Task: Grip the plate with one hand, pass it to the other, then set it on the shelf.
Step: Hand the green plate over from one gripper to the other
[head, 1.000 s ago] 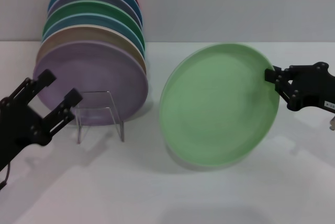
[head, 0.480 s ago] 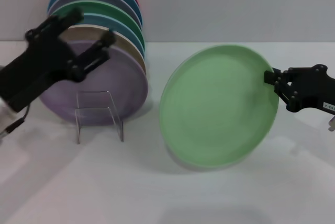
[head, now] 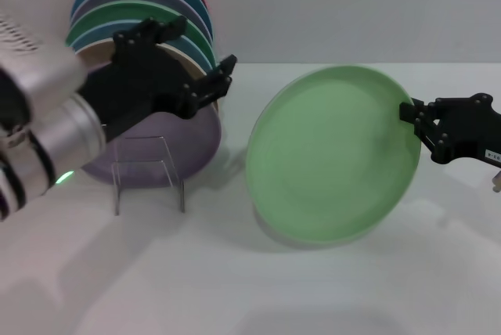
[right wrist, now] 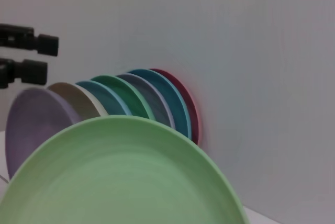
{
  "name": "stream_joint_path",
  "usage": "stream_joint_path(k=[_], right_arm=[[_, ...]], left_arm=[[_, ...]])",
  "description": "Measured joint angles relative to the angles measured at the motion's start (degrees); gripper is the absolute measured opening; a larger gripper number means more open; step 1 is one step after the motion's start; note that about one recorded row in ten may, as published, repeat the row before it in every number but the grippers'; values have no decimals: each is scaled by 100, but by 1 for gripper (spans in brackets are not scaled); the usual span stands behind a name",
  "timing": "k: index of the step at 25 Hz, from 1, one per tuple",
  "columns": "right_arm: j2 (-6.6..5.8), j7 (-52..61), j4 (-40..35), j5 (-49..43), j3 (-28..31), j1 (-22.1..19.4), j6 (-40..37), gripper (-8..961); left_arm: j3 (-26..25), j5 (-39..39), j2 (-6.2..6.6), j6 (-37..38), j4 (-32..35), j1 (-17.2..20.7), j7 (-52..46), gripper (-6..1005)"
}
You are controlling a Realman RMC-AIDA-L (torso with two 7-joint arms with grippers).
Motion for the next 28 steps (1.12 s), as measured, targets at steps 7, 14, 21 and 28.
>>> stream_joint_path(k=[7, 14, 21, 28], right_arm=[[-4, -381, -283, 72, 120, 133, -12, 18], [-3, -746, -502, 317, 144, 182, 28, 18], [-4, -936, -583, 381, 139, 177, 51, 18], [-5, -972, -565, 479, 165, 164, 256, 18]], left_arm=[[-425, -541, -703, -2277, -916, -350, 746, 762], [-1410, -1756, -1873, -3862, -1020, -362, 2884, 762], [-1937, -2921, -1904, -4450, -885, -510, 3495, 746], [-2061, -3027, -1962, -4579, -569, -601, 3651, 723]])
